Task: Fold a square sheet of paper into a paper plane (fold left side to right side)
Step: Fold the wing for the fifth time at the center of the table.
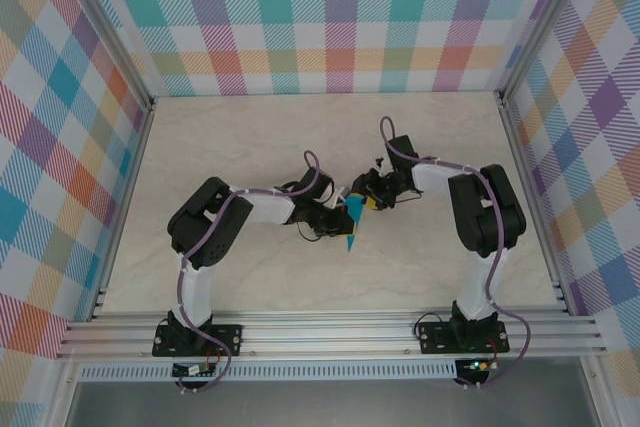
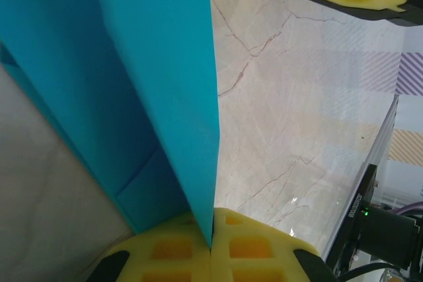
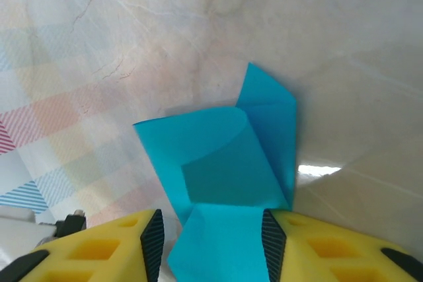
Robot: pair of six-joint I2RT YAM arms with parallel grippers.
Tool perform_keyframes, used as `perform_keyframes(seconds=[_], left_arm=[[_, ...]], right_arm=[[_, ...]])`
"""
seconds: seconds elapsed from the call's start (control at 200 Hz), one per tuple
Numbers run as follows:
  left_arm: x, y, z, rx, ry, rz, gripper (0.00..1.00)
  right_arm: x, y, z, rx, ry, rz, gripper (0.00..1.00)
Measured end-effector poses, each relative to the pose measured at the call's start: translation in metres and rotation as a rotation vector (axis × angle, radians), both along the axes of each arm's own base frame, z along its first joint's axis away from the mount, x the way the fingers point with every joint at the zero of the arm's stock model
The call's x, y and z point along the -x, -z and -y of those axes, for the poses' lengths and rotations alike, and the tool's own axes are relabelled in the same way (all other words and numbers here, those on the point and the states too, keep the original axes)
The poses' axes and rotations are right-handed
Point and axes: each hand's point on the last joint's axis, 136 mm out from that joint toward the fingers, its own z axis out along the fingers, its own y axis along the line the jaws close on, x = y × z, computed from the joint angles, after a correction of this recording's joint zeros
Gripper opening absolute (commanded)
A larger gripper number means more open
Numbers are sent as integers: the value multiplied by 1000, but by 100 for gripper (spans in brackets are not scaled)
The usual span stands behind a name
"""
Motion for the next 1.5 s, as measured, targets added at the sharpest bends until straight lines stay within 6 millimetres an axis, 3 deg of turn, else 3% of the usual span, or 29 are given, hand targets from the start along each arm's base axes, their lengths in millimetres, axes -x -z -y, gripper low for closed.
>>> perform_keyframes(seconds=[0.14,0.31,0.43,0.525,0.625,1.25,1.5], left_arm=[[1,0,0,8,4,-9,0],[0,0,0,11,5,-11,0],[0,1,0,11,5,-11,0],[0,1,0,10,5,-11,0],[0,1,0,11,5,-12,0],[0,0,0,11,6,-14,0],[0,1,0,12,6,-16,0]], right_arm=[[-1,-17,13,-7,25,36,46],[14,-31,18,-33,13,67,27],[38,-17,16,-74,-5,13,18],[61,-3,13,-92,-17,-53,17],[72,0,5,-111,-39,-74,17],[45,-1,-18,-102,-69,-24,17],[41,11,-21,-75,-82,-36,17]])
